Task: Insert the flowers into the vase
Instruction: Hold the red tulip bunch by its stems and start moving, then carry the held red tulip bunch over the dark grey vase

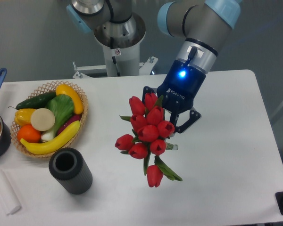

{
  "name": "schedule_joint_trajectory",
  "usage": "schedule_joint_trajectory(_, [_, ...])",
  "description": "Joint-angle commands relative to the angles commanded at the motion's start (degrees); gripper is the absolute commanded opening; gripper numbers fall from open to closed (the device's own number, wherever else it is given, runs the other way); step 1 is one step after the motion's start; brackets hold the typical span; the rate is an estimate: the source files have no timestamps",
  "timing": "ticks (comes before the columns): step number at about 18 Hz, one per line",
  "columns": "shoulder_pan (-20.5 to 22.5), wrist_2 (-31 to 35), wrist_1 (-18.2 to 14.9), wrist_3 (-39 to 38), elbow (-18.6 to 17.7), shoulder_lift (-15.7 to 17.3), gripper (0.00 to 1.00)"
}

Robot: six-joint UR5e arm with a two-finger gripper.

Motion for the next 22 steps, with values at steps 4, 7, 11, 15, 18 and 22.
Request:
schedule_joint_trajectory(4, [0.0, 0.0, 0.1, -0.9, 0.4, 0.0, 0.47])
schedule_joint_trajectory(7, [-0.3, 0.0, 0.1, -1.0, 0.5, 0.0, 0.46])
schedule_joint_trajectory(11, [-0.7, 0.0, 0.1, -0.8, 0.9, 0.0, 0.46])
schedule_joint_trajectory(15, [-1.0, -0.1, 0.1, -0.8, 1.1, -0.1, 0.46])
schedule_joint_trajectory(18, [-2.3, -0.2, 0.8, -0.8, 1.7, -0.6, 0.46])
schedule_joint_trajectory(22, [-4.0, -5.8, 3.0, -0.8, 1.4, -1.7, 0.46])
